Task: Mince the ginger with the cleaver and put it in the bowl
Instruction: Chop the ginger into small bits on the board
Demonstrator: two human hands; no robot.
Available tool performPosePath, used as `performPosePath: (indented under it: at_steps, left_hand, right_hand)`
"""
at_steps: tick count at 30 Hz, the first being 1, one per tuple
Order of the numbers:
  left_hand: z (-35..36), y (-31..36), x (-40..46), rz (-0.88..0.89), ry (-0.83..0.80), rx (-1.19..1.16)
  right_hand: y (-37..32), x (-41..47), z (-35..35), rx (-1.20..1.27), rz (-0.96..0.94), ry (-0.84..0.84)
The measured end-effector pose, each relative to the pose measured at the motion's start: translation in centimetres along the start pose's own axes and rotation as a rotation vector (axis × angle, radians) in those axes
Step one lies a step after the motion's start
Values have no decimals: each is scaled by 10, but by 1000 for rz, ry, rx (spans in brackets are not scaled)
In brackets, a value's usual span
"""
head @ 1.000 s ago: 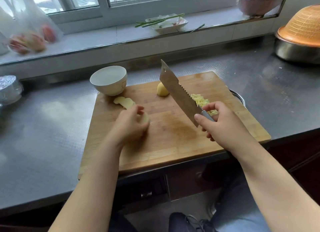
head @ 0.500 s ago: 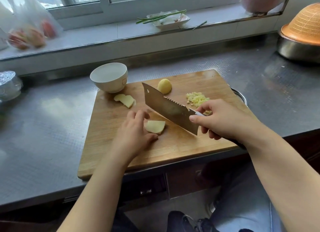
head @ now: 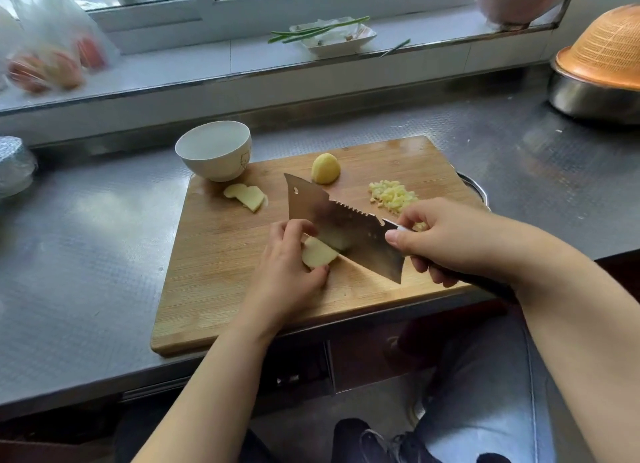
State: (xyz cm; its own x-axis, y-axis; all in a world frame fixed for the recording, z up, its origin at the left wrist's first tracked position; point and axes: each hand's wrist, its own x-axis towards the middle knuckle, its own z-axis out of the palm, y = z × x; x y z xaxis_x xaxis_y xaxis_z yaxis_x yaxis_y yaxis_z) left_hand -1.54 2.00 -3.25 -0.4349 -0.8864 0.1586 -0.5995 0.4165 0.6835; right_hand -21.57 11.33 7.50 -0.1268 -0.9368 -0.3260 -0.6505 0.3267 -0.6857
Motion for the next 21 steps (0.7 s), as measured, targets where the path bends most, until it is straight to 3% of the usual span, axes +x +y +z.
performPosePath:
  at_steps: [6, 9, 11, 15, 21]
  left_hand:
    - [-6, -1, 7, 25, -84, -20]
    - [-28, -12, 33, 65, 187, 83]
    - [-47, -25, 59, -24, 298, 203]
    - [-64, -44, 96, -419, 161, 377]
    - [-61, -47, 115, -484, 145, 351]
  right_hand:
    - [-3, 2, 14, -90, -3, 111]
    - [-8, 6, 15, -120, 16, 132]
    - [-10, 10, 15, -135, 36, 126]
    - [-14, 11, 16, -141, 64, 117]
    - [-9, 11, 20, -135, 62, 128]
